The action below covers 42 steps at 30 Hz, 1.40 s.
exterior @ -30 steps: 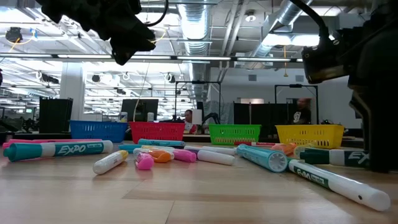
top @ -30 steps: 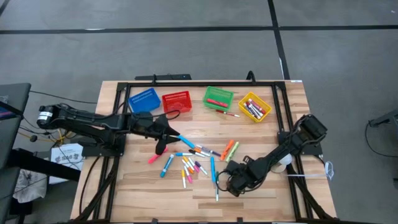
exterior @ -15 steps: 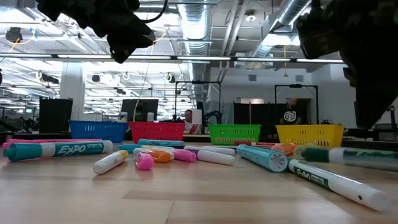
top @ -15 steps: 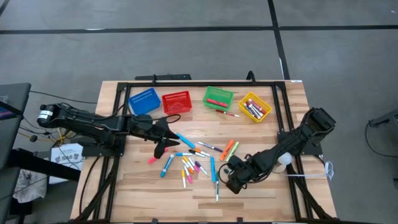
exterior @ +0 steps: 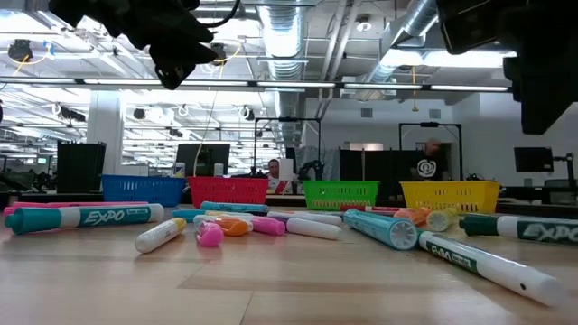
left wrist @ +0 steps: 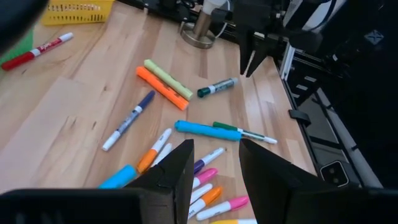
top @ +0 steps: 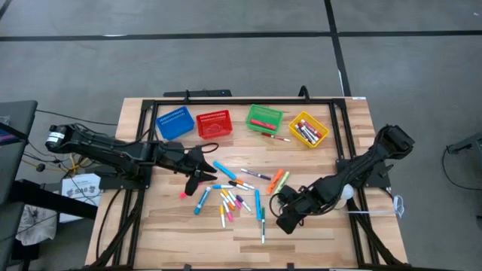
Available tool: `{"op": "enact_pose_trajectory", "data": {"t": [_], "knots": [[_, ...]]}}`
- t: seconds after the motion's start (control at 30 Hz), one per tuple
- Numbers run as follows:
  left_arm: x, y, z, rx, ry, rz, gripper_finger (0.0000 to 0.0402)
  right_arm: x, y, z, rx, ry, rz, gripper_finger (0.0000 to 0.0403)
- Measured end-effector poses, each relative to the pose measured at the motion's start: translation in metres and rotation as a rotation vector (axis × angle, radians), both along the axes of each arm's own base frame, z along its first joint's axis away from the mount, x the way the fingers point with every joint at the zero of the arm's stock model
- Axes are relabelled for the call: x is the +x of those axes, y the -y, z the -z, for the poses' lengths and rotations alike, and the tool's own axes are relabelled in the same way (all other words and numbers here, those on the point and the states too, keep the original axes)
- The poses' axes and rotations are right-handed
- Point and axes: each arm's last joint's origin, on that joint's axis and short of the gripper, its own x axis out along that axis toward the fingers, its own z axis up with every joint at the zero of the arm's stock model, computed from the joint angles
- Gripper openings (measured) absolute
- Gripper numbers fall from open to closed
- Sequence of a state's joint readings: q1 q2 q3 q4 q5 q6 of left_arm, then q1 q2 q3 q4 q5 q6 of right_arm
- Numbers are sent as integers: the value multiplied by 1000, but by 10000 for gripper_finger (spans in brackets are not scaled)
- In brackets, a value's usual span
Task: Pick & Place Markers
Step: Put the large green marker pen into the yellow bin
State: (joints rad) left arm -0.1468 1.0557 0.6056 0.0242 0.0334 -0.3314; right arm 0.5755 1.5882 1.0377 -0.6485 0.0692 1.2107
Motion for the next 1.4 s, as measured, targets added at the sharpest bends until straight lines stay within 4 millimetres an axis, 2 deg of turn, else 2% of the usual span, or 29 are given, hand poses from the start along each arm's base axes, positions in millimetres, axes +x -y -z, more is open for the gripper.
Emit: {"op": "enact_pose_trajectory", "data": {"t": [0.33, 0.5, 0.63, 0.83, 1.4], "knots": [[0, 0, 0, -43, -6, -23, 127, -5, 9, 41, -164, -291, 63, 165], [0, 2, 0, -45, -6, -15, 127, 4, 7, 61, -168, -310, 15, 215], [-1, 5, 0, -45, -6, 1, 127, 9, 4, 73, -169, -330, -33, 234], [-2, 10, 0, -45, -6, 20, 127, 9, 5, 77, -173, -354, -26, 218], [-2, 10, 0, -41, -5, 21, 127, 9, 7, 68, -133, -337, -10, 102]]}}
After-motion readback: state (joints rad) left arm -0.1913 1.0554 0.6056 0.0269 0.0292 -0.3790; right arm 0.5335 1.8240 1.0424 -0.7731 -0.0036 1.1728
